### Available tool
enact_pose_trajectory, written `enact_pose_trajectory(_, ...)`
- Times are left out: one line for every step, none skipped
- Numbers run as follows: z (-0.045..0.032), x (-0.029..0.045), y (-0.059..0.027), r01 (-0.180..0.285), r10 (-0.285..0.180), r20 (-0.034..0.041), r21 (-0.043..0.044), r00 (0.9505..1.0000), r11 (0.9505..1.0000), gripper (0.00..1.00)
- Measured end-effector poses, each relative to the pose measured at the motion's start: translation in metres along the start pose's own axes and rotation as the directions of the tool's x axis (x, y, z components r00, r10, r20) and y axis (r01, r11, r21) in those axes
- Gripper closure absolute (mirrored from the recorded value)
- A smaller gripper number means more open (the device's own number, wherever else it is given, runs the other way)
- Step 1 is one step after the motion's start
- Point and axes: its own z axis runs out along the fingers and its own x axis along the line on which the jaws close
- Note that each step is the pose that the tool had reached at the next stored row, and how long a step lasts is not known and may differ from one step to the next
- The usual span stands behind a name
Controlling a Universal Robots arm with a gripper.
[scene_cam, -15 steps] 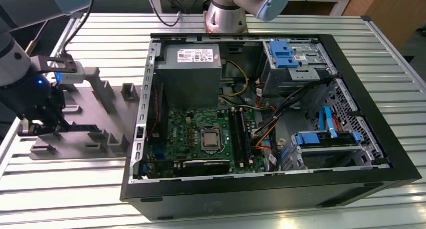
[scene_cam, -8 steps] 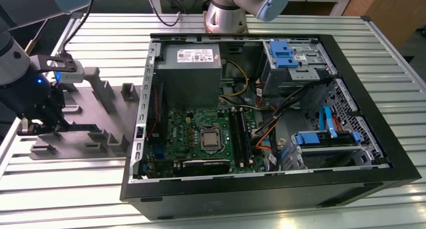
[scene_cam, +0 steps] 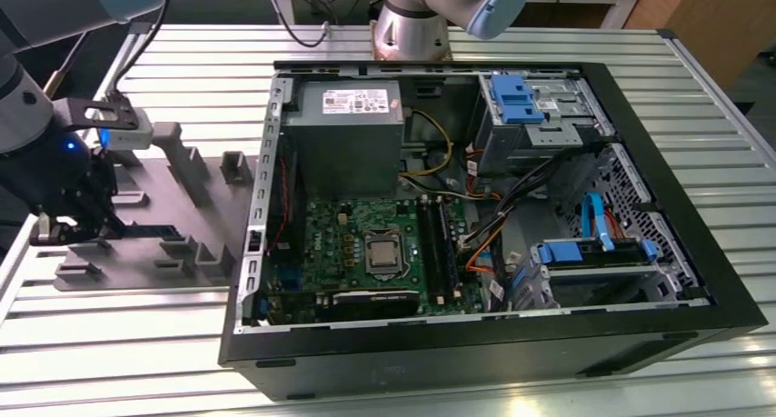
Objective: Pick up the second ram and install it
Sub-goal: 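Pick up the second ram and move it above second insertion slot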
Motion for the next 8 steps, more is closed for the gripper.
enact_pose_trajectory(-0.0002, 0.0, 0.0, 0.0, 0.0, 0.0, 0.0001, 1.0, 1.0, 0.86)
enact_pose_trajectory(-0.0005, 0.0, 0.0, 0.0, 0.0, 0.0, 0.0, 1.0, 1.0, 0.86)
enact_pose_trajectory(-0.0008, 0.0, 0.0, 0.0, 0.0, -0.0001, -0.0001, 1.0, 1.0, 0.86)
enact_pose_trajectory(-0.001, 0.0, 0.0, 0.0, 0.0, 0.0, -0.0001, 1.0, 1.0, 0.86)
enact_pose_trajectory(-0.0012, 0.0, 0.0, 0.0, 0.0, 0.0, 0.0, 1.0, 1.0, 0.86)
enact_pose_trajectory(-0.0015, 0.0, 0.0, 0.0, 0.0, 0.0, 0.0, 1.0, 1.0, 0.86)
enact_pose_trajectory(-0.0017, 0.0, 0.0, 0.0, 0.0, 0.0, 0.0, 1.0, 1.0, 0.86)
enact_pose_trajectory(-0.0019, 0.0, 0.0, 0.0, 0.0, 0.0, 0.0, 1.0, 1.0, 0.86)
